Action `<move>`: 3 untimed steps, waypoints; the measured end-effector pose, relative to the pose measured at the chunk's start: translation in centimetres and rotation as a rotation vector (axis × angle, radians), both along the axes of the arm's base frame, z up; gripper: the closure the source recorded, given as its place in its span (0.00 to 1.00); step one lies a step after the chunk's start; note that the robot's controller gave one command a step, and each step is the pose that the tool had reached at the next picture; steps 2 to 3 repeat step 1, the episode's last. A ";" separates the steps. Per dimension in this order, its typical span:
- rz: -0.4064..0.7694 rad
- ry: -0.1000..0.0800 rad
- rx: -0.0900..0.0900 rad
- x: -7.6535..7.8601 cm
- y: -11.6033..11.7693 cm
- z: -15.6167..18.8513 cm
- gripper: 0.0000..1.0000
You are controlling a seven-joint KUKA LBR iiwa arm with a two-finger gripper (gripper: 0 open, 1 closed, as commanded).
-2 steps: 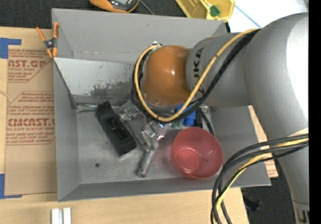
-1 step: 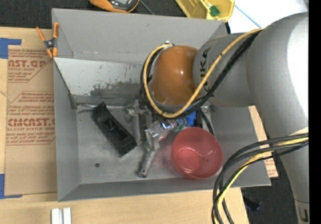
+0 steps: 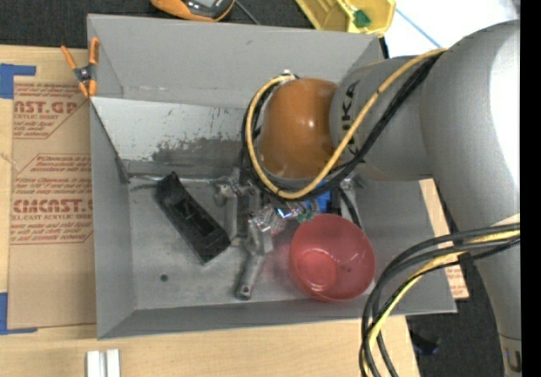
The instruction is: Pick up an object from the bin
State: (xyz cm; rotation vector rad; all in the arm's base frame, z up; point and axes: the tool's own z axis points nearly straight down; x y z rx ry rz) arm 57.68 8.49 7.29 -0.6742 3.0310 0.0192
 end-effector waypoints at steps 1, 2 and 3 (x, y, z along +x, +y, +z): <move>0.328 -0.010 -0.008 -0.4 -2.0 4.6 1.00; 0.328 -0.010 -0.008 -0.4 -2.0 4.6 1.00; 0.328 -0.010 -0.008 -0.4 -2.0 4.6 1.00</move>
Offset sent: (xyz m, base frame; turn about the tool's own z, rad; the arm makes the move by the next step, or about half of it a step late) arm 0.0000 0.0000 0.0000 0.0000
